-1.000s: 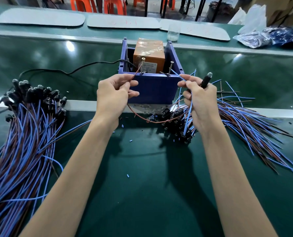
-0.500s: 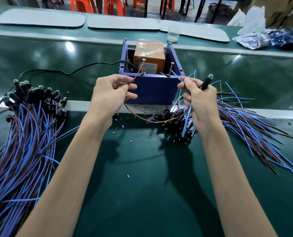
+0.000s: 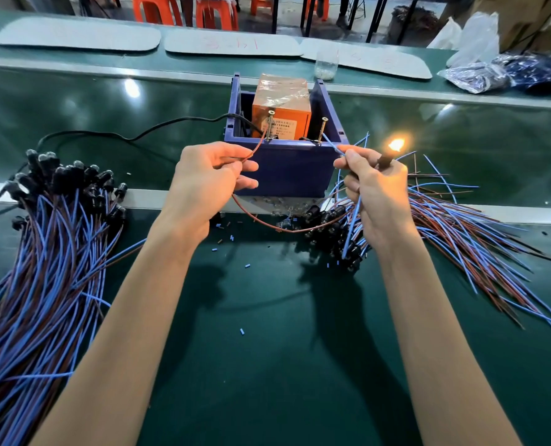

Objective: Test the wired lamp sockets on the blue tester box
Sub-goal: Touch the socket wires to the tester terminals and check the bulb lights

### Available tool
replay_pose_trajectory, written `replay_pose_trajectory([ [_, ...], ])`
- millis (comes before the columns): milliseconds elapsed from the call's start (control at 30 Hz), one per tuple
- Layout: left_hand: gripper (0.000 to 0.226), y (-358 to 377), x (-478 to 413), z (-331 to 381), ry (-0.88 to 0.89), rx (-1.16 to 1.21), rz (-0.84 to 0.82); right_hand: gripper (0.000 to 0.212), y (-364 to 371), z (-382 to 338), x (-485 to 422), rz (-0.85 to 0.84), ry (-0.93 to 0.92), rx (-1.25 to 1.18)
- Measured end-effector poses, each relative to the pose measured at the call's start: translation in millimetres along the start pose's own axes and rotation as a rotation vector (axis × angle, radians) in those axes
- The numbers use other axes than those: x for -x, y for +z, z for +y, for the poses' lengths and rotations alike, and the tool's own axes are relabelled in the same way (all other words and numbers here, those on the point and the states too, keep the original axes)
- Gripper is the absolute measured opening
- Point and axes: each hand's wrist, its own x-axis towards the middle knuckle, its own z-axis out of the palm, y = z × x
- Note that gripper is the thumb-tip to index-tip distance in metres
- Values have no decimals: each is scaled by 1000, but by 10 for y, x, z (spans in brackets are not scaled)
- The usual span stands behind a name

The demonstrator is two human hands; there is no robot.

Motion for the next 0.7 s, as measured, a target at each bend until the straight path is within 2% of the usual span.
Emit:
replay_pose_trajectory([
  [267, 24, 6, 12, 23, -13, 20, -22, 22, 3, -68, 25, -21, 21, 28],
  [367, 27, -47, 36, 82, -40, 71, -155, 37, -27, -204, 22, -108, 126, 59],
  [500, 32, -141, 84, 95, 4, -24, -393, 55, -119, -341, -17, -140, 163, 343],
  [600, 39, -201, 83, 58, 16, -121, -516, 53, -158, -345, -4, -99, 178, 238],
  [700, 43, -257, 53, 13, 9, -292, -635, 48, -174, -349, 15, 3, 91, 142],
])
